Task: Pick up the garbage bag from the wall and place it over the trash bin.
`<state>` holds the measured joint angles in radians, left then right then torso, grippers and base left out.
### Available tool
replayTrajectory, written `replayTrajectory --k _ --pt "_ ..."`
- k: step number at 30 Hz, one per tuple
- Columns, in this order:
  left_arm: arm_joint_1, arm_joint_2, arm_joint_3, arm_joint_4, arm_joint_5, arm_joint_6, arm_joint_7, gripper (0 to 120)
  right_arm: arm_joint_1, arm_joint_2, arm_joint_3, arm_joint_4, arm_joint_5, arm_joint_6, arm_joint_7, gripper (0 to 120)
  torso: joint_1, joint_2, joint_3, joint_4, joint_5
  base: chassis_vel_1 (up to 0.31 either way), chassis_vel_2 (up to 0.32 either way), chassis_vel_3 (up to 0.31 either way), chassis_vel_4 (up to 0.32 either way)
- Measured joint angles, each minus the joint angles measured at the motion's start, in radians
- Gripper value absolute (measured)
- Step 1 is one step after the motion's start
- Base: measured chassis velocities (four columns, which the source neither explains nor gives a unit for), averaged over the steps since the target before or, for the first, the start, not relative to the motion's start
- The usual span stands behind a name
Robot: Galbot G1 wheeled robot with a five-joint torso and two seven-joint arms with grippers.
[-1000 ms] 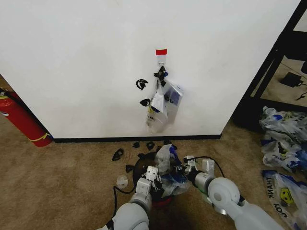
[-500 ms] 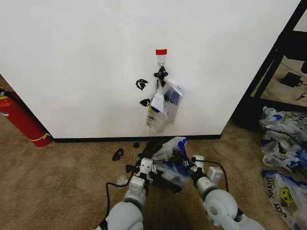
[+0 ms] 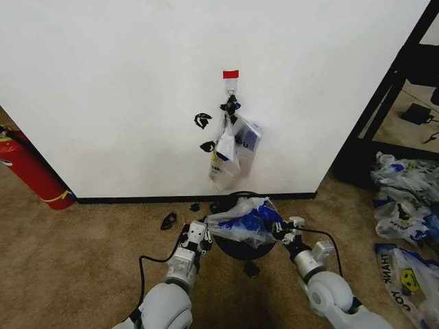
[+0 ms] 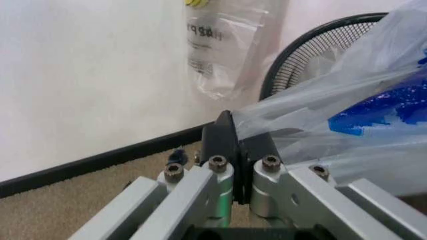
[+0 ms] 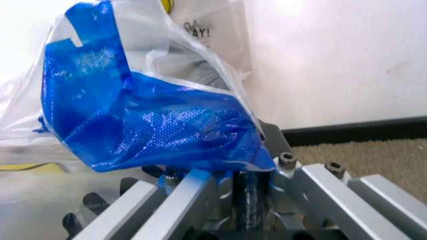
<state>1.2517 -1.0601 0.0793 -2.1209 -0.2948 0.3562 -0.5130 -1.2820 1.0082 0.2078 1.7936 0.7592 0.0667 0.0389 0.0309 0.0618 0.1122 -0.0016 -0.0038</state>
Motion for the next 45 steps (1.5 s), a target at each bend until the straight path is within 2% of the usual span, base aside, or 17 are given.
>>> replayTrajectory --k 11,13,16,17,21,24,25,28,30,32,34,39,42,45 --pt "0.053 -0.012 -0.043 -0.001 0.033 -0.03 0.005 0 0.074 -0.016 0.009 -0.065 0.029 0.039 -0.158 1 0.0 0.0 0.0 0.0002 0.0 0.0 0.0 0.0 0.0" --pt "0.057 -0.013 -0.041 0.005 0.059 -0.067 0.028 0 0.079 -0.016 0.01 -0.076 0.027 0.055 -0.181 1 0.0 0.0 0.0 0.0 0.0 0.0 0.0 0.0 0.0" --pt "0.067 -0.011 -0.048 0.028 0.145 -0.174 0.124 0 0.091 -0.007 0.002 -0.094 -0.001 0.109 -0.202 1 0.0 0.0 0.0 0.0001 0.0 0.0 0.0 0.0 0.0" --pt "0.067 -0.011 -0.048 0.028 0.145 -0.174 0.124 0 0.091 -0.007 0.002 -0.094 -0.001 0.109 -0.202 1 0.0 0.0 0.0 0.0001 0.0 0.0 0.0 0.0 0.0" --pt "0.071 0.009 -0.064 0.049 0.223 -0.268 0.235 15 0.101 0.004 -0.007 -0.107 -0.049 0.157 -0.217 1 0.0 0.0 0.0 0.0002 -0.0001 0.0 0.0 0.0 0.0" --pt "0.067 0.041 -0.081 0.081 0.283 -0.349 0.36 27 0.105 0.012 -0.013 -0.106 -0.088 0.18 -0.216 1 0.0 0.0 0.0 0.0002 0.0 0.0 0.0 0.0 0.0" --pt "0.067 0.041 -0.081 0.081 0.283 -0.349 0.36 27 0.105 0.012 -0.013 -0.106 -0.088 0.18 -0.216 1 0.0 0.0 0.0 0.0002 0.0 0.0 0.0 0.0 0.0" --pt "0.044 0.054 -0.136 0.174 0.398 -0.522 0.503 43 0.106 0.018 -0.02 -0.08 -0.114 0.191 -0.21 1 0.0 0.0 0.0 0.0002 -0.0002 0.0 0.0 0.0 0.0" --pt "0.039 0.049 -0.156 0.194 0.462 -0.57 0.519 49 0.104 0.018 -0.02 -0.07 -0.124 0.194 -0.204 1 0.0 0.0 0.0 0.0003 -0.0001 0.0 0.0 0.0 0.0" --pt "0.04 0.041 -0.162 0.188 0.504 -0.577 0.508 57 0.099 0.017 -0.019 -0.064 -0.138 0.196 -0.2 1 0.0 0.0 0.0 0.0002 -0.0002 0.0 0.0 0.0 0.0" --pt "0.04 0.037 -0.162 0.18 0.516 -0.571 0.497 61 0.097 0.016 -0.018 -0.062 -0.146 0.197 -0.199 1 0.0 0.0 0.0 0.0003 -0.0002 0.0 0.0 0.0 0.0" --pt "0.028 0.014 -0.166 0.129 0.633 -0.527 0.454 84 0.078 0.016 -0.016 -0.061 -0.21 0.214 -0.201 1 0.0 0.0 0.0 0.0 0.0 0.0 0.0 0.0 0.0" --pt "0.027 0.017 -0.168 0.115 0.669 -0.52 0.455 89 0.076 0.018 -0.016 -0.061 -0.223 0.218 -0.2 1 0.0 0.0 0.0 0.0001 -0.0001 0.0 0.0 0.0 0.0" --pt "0.018 0.033 -0.161 0.093 0.71 -0.513 0.488 99 0.076 0.022 -0.022 -0.062 -0.231 0.22 -0.194 1 0.0 0.0 0.0 0.0003 0.0 0.0 0.0 0.0 0.0"
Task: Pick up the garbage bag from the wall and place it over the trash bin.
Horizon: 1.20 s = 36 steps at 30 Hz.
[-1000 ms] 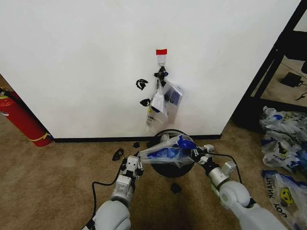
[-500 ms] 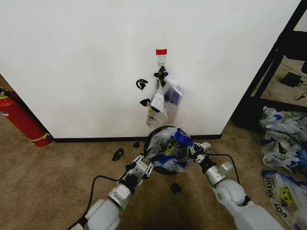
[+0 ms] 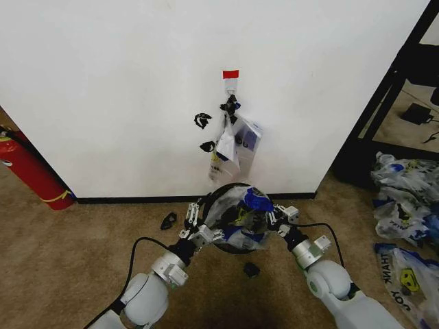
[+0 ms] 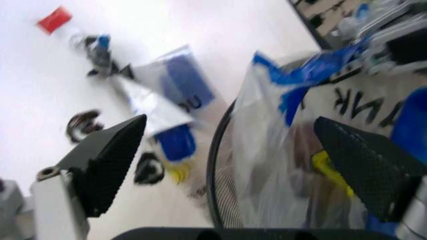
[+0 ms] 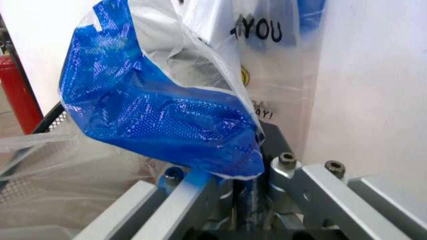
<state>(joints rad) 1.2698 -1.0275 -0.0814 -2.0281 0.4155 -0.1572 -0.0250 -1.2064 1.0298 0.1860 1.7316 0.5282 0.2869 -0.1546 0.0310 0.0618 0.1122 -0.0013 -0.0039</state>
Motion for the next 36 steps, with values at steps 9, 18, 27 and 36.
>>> replayTrajectory --k 9,18,27,36 --pt "-0.057 0.001 0.045 0.036 0.028 0.014 0.045 100 0.004 0.013 -0.022 0.007 -0.002 0.0 -0.002 1 0.0 0.0 0.0 0.0 0.0 0.0 0.0 0.0 0.0" --pt "-0.098 -0.042 0.096 0.108 0.075 0.097 -0.063 78 -0.013 0.023 -0.029 0.017 0.0 0.0 -0.004 1 0.0 0.0 0.0 0.0 0.0 0.0 0.0 0.0 0.0" --pt "-0.116 -0.072 0.113 0.113 0.079 0.114 -0.087 43 -0.018 0.036 -0.034 0.012 0.007 -0.001 -0.003 1 0.0 0.0 0.0 -0.0001 0.0 0.0 0.0 0.0 0.0" --pt "-0.1 -0.073 0.117 0.085 0.053 0.092 -0.094 14 -0.014 0.036 -0.034 0.004 0.03 -0.012 0.005 1 0.0 0.0 0.0 0.0 0.0001 0.0 0.0 0.0 0.0"
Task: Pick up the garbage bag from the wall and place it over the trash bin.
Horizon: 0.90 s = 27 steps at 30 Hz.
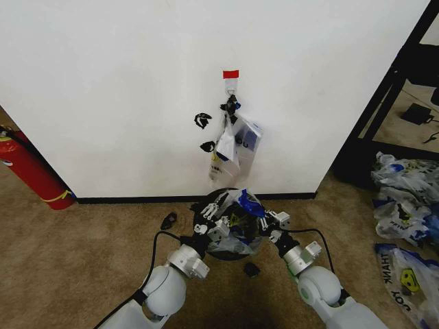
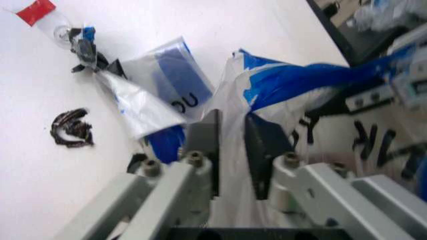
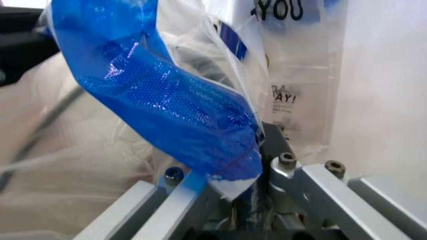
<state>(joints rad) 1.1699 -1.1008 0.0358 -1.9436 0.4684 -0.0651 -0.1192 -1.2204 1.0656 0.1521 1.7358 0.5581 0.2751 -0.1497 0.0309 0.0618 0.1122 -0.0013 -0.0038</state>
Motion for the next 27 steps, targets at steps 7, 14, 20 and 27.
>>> replayTrajectory --k 7,14,20,27 --pt "-0.023 -0.015 0.004 0.03 -0.051 -0.014 -0.011 0 -0.01 -0.004 0.001 0.009 0.007 -0.006 -0.001 1 0.0 0.0 0.0 -0.0001 0.0 0.0 0.0 0.0 0.0" --pt "-0.022 -0.014 -0.014 0.016 -0.152 0.015 -0.04 0 -0.018 -0.007 0.006 0.007 0.006 -0.006 -0.002 1 0.0 0.0 0.0 -0.0001 0.0 0.0 0.0 0.0 0.0" --pt "-0.018 0.003 -0.045 -0.007 -0.265 0.067 -0.075 0 -0.014 -0.008 0.011 -0.02 0.004 -0.006 -0.01 1 0.0 0.0 0.0 -0.0002 -0.0001 0.0 0.0 0.0 0.0" --pt "-0.002 0.026 -0.093 -0.011 -0.304 0.079 -0.081 0 0.012 -0.018 0.026 -0.053 0.041 0.0 -0.05 1 0.0 0.0 0.0 -0.0001 0.0 0.0 0.0 0.0 0.0"
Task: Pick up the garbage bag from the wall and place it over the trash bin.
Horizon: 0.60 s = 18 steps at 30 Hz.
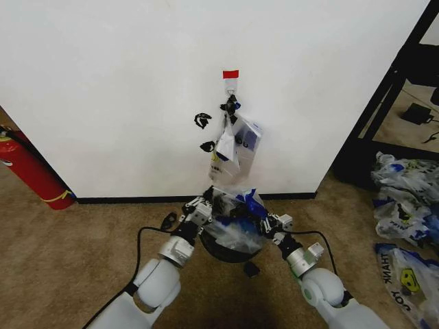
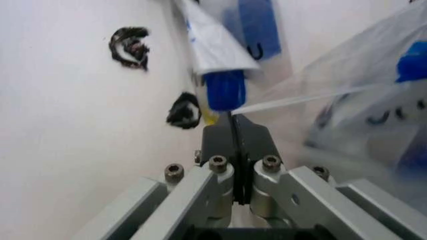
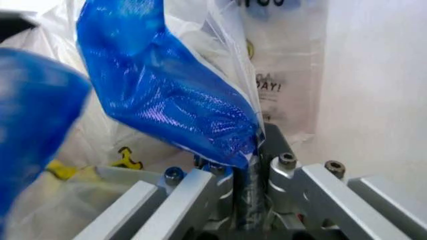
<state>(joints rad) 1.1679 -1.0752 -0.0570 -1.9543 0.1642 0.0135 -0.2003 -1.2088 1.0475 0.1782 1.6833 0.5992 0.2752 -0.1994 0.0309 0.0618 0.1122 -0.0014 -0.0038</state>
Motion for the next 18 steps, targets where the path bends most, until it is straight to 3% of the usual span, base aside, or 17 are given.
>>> replayTrajectory --k 8,12,18 --pt "0.026 0.005 0.003 0.008 0.002 -0.015 0.001 0 0.01 -0.013 0.007 -0.007 0.064 0.012 -0.06 1 0.0 0.0 0.0 0.0 -0.0001 0.0 0.0 0.0 0.0" --pt "0.032 0.003 0.007 0.008 0.023 -0.05 0.052 0 0.009 -0.011 0.007 -0.007 0.067 0.02 -0.079 1 0.0 0.0 0.0 0.0 -0.0001 0.0 0.0 0.0 0.0" --pt "0.018 -0.002 -0.015 0.022 0.202 -0.165 0.145 22 0.003 -0.01 0.005 0.008 0.066 0.022 -0.081 1 0.0 0.0 0.0 0.0 0.0 0.0 0.0 0.0 0.0"
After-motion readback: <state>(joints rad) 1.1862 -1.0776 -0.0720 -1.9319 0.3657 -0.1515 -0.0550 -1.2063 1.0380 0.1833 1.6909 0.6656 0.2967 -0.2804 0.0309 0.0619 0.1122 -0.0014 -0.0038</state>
